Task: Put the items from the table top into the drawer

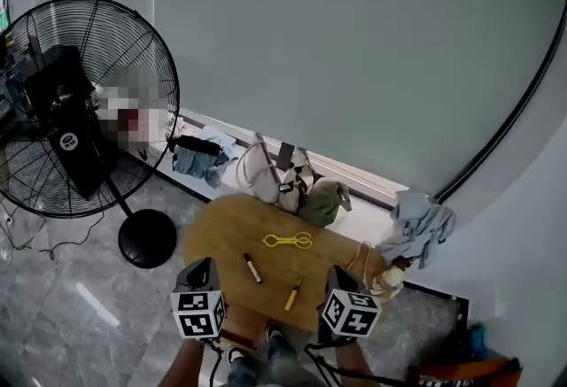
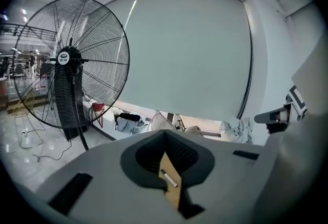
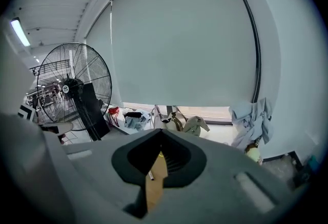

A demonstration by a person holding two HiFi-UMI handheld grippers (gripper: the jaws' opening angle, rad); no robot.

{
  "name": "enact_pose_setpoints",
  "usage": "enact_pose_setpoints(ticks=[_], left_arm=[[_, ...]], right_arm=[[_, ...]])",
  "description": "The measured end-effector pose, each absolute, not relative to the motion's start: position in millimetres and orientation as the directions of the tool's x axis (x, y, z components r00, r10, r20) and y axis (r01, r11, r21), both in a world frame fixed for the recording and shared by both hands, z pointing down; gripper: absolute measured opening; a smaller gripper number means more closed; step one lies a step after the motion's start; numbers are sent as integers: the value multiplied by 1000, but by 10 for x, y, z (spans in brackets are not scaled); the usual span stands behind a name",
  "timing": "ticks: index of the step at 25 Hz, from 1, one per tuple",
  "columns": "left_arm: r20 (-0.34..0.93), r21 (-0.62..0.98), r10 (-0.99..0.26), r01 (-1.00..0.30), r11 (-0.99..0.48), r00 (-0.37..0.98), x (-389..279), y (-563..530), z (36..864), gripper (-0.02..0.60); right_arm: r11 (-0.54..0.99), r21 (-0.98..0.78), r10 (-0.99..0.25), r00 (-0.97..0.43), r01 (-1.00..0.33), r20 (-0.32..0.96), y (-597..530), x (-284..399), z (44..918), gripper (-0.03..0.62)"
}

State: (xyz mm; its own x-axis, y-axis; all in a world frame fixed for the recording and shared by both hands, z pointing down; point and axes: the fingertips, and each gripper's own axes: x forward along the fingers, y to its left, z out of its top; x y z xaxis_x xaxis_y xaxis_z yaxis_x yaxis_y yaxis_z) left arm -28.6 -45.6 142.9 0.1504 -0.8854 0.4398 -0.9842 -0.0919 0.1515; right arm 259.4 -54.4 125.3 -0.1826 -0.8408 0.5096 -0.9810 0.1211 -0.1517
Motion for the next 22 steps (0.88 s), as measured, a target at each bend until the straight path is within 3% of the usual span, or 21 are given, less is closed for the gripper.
enact_pose_setpoints(ticks=[11,22], left_arm=[[490,159,-866,-987,-20,96,-324,-657,1681,-6],[612,155,-778,-986,-59,143,-29,-793,2515,-6]], right_arm=[[184,-140,-807,-231,-973,544,-984,2541,1438,5],[97,-186,-730,-197,-978,655,-1024,2779,2363,5]])
